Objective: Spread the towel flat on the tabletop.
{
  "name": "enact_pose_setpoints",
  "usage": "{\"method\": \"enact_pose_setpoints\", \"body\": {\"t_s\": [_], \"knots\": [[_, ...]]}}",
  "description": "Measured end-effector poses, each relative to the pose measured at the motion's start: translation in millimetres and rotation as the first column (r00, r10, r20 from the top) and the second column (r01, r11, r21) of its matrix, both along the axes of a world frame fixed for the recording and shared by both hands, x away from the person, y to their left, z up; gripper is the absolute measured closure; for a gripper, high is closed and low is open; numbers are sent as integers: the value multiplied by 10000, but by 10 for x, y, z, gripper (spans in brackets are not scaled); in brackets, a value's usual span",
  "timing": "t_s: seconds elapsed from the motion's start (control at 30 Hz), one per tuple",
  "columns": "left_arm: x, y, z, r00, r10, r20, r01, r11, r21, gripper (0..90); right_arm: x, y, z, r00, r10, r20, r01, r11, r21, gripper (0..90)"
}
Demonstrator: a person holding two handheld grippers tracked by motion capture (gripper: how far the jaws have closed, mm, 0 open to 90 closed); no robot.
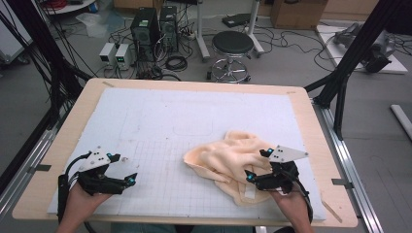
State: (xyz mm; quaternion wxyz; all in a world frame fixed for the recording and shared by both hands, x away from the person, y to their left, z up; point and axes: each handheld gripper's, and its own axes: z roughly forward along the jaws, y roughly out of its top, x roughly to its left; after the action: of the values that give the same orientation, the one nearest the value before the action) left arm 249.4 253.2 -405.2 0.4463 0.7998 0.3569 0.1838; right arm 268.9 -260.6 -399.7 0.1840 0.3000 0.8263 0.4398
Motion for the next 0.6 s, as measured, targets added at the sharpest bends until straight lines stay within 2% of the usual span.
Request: {"method": "enact_pose_setpoints", "body": {"t_s": [0.27, 0.6], "knots": [[30, -32, -3, 10000, -63, -1, 63, 10000, 51, 92, -15, 29, -2, 9997, 218, 54, -218, 9998, -48, 116], [-4, -21, -3, 10000, 15, 53, -16, 10000, 31, 92, -27, 25, 26, 9998, 175, 111, -176, 9998, 91, 116]]}}
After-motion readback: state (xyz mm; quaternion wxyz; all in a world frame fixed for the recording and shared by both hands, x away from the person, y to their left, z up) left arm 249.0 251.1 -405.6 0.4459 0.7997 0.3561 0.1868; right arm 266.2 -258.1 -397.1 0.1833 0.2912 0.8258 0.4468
